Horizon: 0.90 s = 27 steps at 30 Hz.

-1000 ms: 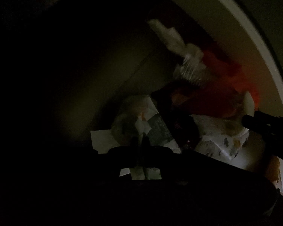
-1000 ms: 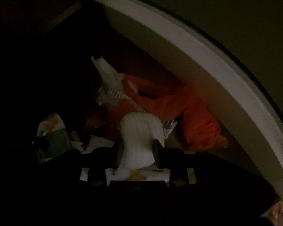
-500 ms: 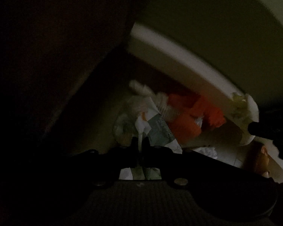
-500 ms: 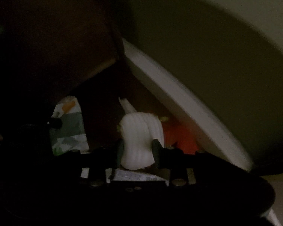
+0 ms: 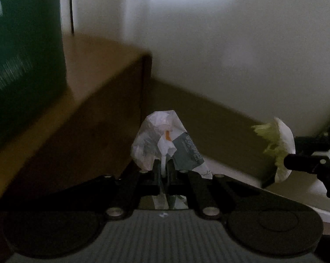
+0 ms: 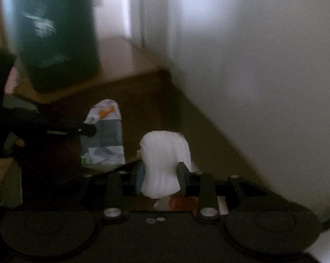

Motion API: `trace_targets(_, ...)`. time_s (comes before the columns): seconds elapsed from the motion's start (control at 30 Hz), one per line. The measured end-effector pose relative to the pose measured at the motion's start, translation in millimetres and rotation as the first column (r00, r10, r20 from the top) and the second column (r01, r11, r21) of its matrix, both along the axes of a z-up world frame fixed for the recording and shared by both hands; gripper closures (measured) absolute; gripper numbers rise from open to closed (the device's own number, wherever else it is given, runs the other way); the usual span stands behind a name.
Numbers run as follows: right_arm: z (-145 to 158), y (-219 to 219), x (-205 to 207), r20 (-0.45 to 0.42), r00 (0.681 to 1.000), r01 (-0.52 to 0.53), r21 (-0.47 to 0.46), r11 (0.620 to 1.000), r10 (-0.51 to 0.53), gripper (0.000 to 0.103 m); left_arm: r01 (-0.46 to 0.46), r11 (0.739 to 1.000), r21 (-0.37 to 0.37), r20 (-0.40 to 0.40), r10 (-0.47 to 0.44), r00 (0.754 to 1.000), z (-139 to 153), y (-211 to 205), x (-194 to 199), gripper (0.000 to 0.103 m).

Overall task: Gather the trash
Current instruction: 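Lift the printed wrapper in the left tool and foam ball in the right tool to the wastebasket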

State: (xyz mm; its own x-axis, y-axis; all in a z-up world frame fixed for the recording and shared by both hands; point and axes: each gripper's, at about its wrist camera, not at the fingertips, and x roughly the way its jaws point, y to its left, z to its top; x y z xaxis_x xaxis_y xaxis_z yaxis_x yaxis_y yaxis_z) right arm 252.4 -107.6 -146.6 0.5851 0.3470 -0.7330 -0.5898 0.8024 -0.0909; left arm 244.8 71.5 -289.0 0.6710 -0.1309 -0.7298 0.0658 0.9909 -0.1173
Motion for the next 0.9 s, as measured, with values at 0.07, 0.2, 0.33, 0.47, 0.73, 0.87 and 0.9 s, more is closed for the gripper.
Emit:
trace_targets(0.07, 29.0, 5.3, -10.1, 0.053, 0.998, -0.037, -0.002, 0.999, 0.037, 0.072, 0.01, 1.0, -0.002, 0.058, -0.01, 0.998, 29.3, 3.2, -12.5, 0.098)
trace_targets(0.2, 89.6, 20.4, -28.2, 0.169, 0.981, -0.099, 0.002, 0.995, 0.098, 0.072, 0.017, 1.0, 0.011, 0.165, -0.019, 0.986, 80.5, 5.0, -35.7, 0.098)
trace_targets(0.33, 139.7, 33.7, -41.2, 0.264, 0.954, -0.151, 0.019, 0.988, 0.141, 0.072, 0.004, 1.0, 0.012, 0.246, -0.006, 0.969, 129.6, 14.0, -53.8, 0.098)
trace_targets(0.47, 179.2, 51.5, -53.8, 0.326, 0.931, -0.193, 0.059, 0.979, 0.164, 0.072, -0.033, 0.999, 0.028, 0.319, 0.023, 0.948, 180.0, 32.6, -72.6, 0.098)
trace_targets(0.73, 246.0, 104.7, -52.0, 0.429, 0.879, -0.287, 0.127, 0.949, 0.209, 0.072, -0.142, 0.987, 0.069, 0.42, 0.101, 0.902, 277.1, 77.3, -102.1, 0.098)
trace_targets(0.87, 270.0, 127.0, -46.5, 0.456, 0.865, -0.314, 0.165, 0.935, 0.21, 0.072, -0.196, 0.977, 0.09, 0.455, 0.134, 0.881, 313.2, 100.4, -100.8, 0.098)
trace_targets(0.9, 274.0, 134.4, -43.9, 0.459, 0.863, -0.319, 0.172, 0.932, 0.21, 0.072, -0.206, 0.974, 0.097, 0.459, 0.14, 0.877, 318.1, 102.6, -99.2, 0.098)
